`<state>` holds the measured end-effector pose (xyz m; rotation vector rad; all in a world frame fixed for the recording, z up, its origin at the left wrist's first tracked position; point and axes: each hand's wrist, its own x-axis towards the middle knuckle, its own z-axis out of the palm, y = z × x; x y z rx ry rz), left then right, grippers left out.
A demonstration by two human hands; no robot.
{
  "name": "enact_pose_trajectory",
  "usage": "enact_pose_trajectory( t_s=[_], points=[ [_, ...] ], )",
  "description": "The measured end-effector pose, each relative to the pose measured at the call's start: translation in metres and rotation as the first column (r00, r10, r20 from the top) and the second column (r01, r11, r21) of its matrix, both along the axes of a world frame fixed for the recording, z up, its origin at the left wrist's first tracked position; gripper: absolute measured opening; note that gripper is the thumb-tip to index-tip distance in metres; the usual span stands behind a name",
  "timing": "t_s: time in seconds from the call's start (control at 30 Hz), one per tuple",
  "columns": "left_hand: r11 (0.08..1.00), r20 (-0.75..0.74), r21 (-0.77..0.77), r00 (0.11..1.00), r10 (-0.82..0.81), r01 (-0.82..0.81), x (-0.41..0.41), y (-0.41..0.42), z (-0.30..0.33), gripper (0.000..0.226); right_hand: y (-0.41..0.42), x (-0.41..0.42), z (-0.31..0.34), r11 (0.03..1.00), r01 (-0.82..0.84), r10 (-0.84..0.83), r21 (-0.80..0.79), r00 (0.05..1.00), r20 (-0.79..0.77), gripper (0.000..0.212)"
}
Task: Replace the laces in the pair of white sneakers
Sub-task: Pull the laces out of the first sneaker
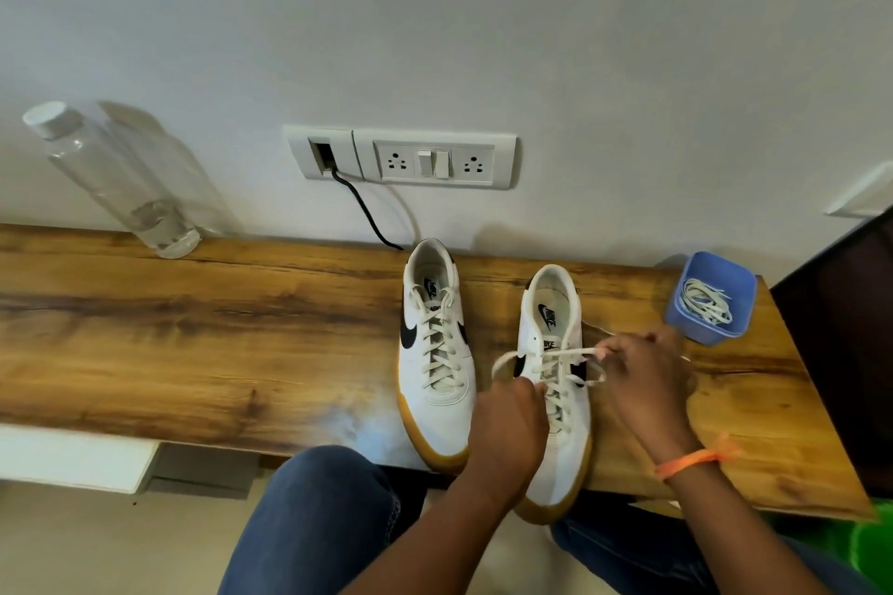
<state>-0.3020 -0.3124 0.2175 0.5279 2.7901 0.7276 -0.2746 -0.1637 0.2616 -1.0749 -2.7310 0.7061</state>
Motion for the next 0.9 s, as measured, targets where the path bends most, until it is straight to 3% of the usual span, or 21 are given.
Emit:
enact_pose_trajectory(
  t_s=[0.1, 0.17, 0.2, 0.27, 0.33, 0.53, 0.77, 0.83, 0.9],
  points=[
    [0.999, -0.036, -0.023, 0.999, -0.029, 0.028, 0.000, 0.000, -0.002, 0.045, 0.012, 0.012, 0.003, 0.995, 0.057, -0.055, -0.082, 0.998, 0.028, 0.024],
    [0.996, -0.065, -0.063, 0.996, -0.065, 0.061, -0.001, -0.001, -0.005, 0.044, 0.002, 0.013, 0.000, 0.997, -0.035, 0.031, 0.074, 0.998, 0.048, 0.013],
    [0.995, -0.079, -0.074, 0.994, -0.074, 0.068, -0.001, -0.001, -0.005, 0.044, -0.007, 0.010, -0.002, 0.981, -0.116, 0.110, 0.155, 0.993, 0.048, 0.021],
    [0.993, -0.080, -0.087, 0.994, -0.081, 0.074, -0.002, -0.001, -0.006, 0.042, -0.027, 0.002, -0.008, 0.932, -0.270, 0.266, 0.240, 0.963, 0.048, 0.032],
    [0.991, -0.082, -0.110, 0.992, -0.090, 0.081, -0.002, -0.002, -0.007, 0.034, -0.039, -0.009, -0.014, 0.907, -0.333, 0.322, 0.256, 0.943, 0.083, 0.024],
    [0.992, -0.118, -0.088, 0.988, -0.099, 0.089, -0.003, -0.002, -0.009, 0.038, -0.031, -0.011, -0.016, 0.960, -0.213, 0.221, 0.180, 0.975, -0.025, 0.006],
    [0.992, -0.141, -0.080, 0.984, -0.112, 0.102, -0.002, -0.001, -0.014, 0.044, 0.021, 0.007, -0.002, 0.989, 0.143, -0.145, -0.047, 0.989, -0.034, 0.012],
    [0.992, -0.153, -0.070, 0.981, -0.118, 0.108, -0.003, -0.002, -0.015, 0.045, 0.015, 0.008, -0.003, 0.996, 0.092, -0.092, 0.000, 0.996, 0.004, 0.010],
    [0.992, -0.169, -0.059, 0.978, -0.123, 0.114, -0.003, -0.002, -0.016, 0.044, 0.000, 0.006, -0.004, 0.995, -0.048, 0.049, 0.086, 0.999, -0.004, 0.028]
  ],
)
